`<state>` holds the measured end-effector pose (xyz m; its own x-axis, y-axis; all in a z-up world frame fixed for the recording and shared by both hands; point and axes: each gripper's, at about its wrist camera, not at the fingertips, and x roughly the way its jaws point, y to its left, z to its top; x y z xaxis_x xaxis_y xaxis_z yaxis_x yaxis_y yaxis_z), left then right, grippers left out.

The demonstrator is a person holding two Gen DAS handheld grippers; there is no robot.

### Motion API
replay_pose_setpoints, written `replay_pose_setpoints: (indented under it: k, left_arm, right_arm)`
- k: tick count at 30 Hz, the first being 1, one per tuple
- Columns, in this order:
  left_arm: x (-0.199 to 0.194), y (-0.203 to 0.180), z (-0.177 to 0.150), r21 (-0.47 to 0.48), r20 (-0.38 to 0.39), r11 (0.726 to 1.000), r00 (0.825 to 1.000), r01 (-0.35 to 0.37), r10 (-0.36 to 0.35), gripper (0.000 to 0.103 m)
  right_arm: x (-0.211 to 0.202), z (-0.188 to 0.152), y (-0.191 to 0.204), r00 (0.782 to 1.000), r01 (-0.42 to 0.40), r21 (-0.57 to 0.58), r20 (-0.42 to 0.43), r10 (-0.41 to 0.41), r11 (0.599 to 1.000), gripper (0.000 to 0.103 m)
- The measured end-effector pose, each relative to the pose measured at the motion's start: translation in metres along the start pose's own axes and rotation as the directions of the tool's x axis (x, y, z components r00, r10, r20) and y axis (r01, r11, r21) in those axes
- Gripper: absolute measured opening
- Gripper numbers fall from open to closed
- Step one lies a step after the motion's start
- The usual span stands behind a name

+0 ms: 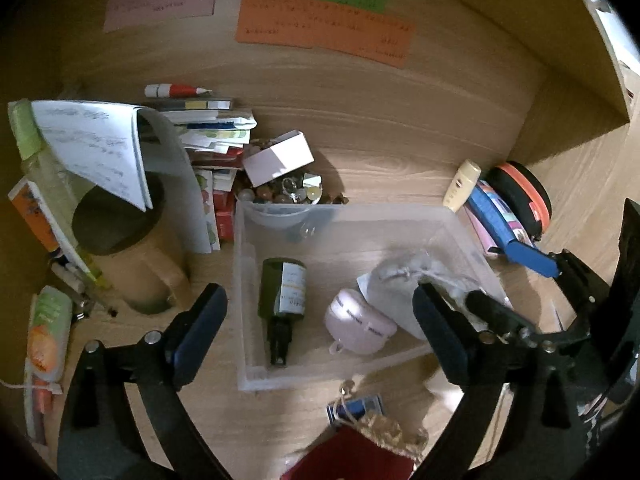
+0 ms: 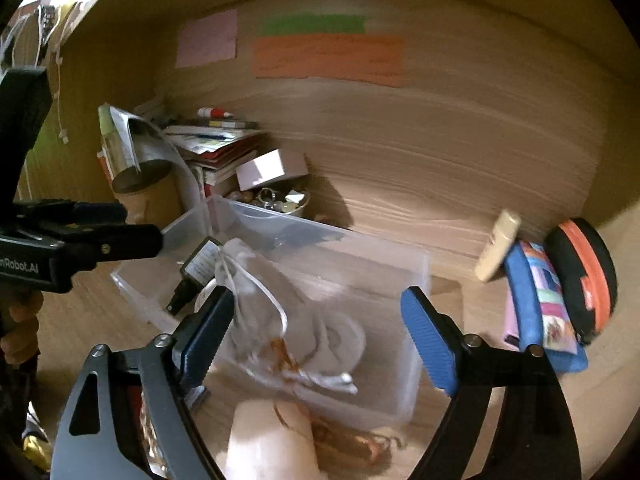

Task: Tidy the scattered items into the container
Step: 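Lift both items over the clear box and open both grippers to drop them, then grasp the red velvet pouch with the left gripper while the right grasps the tape roll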

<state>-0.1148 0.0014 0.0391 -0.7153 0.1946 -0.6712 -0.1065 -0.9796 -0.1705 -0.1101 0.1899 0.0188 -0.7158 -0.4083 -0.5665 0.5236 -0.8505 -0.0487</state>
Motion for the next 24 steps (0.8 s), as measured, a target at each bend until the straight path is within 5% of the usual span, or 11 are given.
replay_pose_setpoints:
  k: [17,24]
  left_arm:
    - [-0.015,-0.015,-0.055,0.078,-0.085,0.997,0.996,-0.018,0.025,0.095]
    - [-0.006,-0.015,-0.087,0.099,-0.177,0.995,0.983,-0.03,0.048,0.095]
  right_arm:
    - [-0.045,-0.058,-0.023,0.994,0.097,0.036,-0.063,-0.094,0.995,0.086]
    - [-0.045,-0.084,-0.016,0.993,0.051,0.079,-0.113,-0.042,0.996,0.086]
